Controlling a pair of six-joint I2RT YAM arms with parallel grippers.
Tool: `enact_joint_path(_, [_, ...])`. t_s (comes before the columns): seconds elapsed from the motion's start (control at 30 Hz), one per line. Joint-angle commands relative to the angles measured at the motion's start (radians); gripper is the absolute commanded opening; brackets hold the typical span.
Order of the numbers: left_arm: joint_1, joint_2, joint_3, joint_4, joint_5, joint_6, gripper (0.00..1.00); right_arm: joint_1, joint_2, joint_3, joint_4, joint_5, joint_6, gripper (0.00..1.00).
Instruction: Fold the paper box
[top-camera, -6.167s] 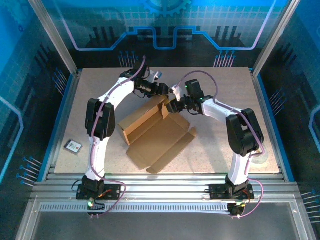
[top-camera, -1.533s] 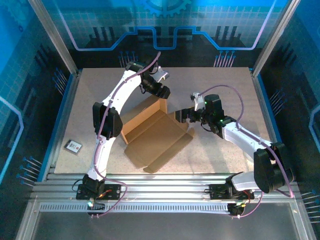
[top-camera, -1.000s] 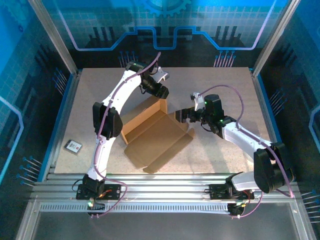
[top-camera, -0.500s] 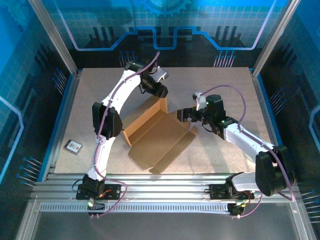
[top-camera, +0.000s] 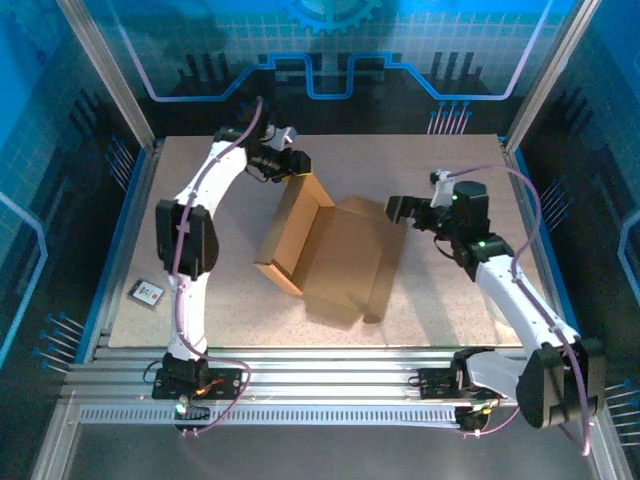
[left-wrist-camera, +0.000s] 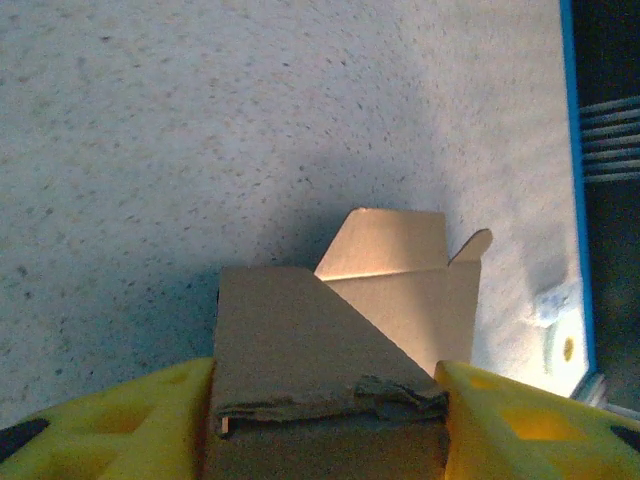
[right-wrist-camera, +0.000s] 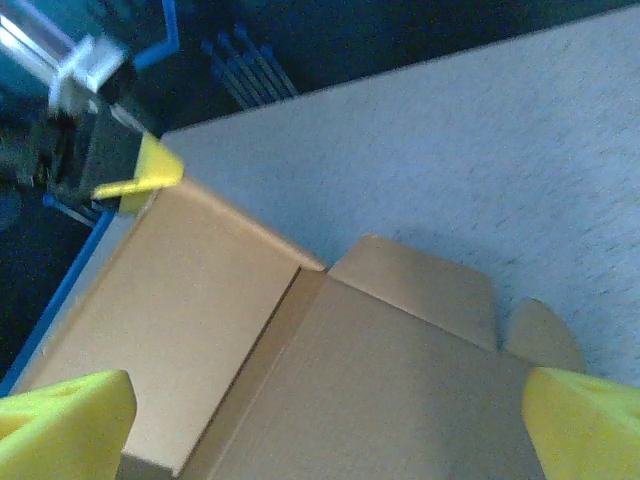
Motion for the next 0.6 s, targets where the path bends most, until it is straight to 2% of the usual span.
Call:
enact_joint_path(0.0, [0.037, -0.117, -0.173, 0.339, 0.098, -0.244, 0.54, -0.082, -0.033, 0.028, -0.126, -0.06, -0.018, 1.0])
enact_joint_path(0.17, [0.079, -0.198, -0.437, 0.619, 0.124, -0.398, 0.54, -0.194, -0.014, 0.008, -0.169, -0.216, 0.013, 1.0])
enact_joint_path(0.3, [0.111, -0.228, -0.583, 0.753, 0.159, -0.443, 0.54, -0.202, 0.039, -0.024, -0.138, -0.326, 0.021, 0.96])
enact_joint_path(0.4, [0.118, -0.244, -0.629, 0.774, 0.16, -0.437, 0.54, -0.172, 0.107, -0.028, -0.137, -0.35, 0.004, 0.91])
enact_joint_path(0.57, [0.128, -0.259, -0.673, 0.783, 0.152, -0.43, 0.54, -0.11, 0.196, -0.048, -0.105, -0.278, -0.007, 0.85])
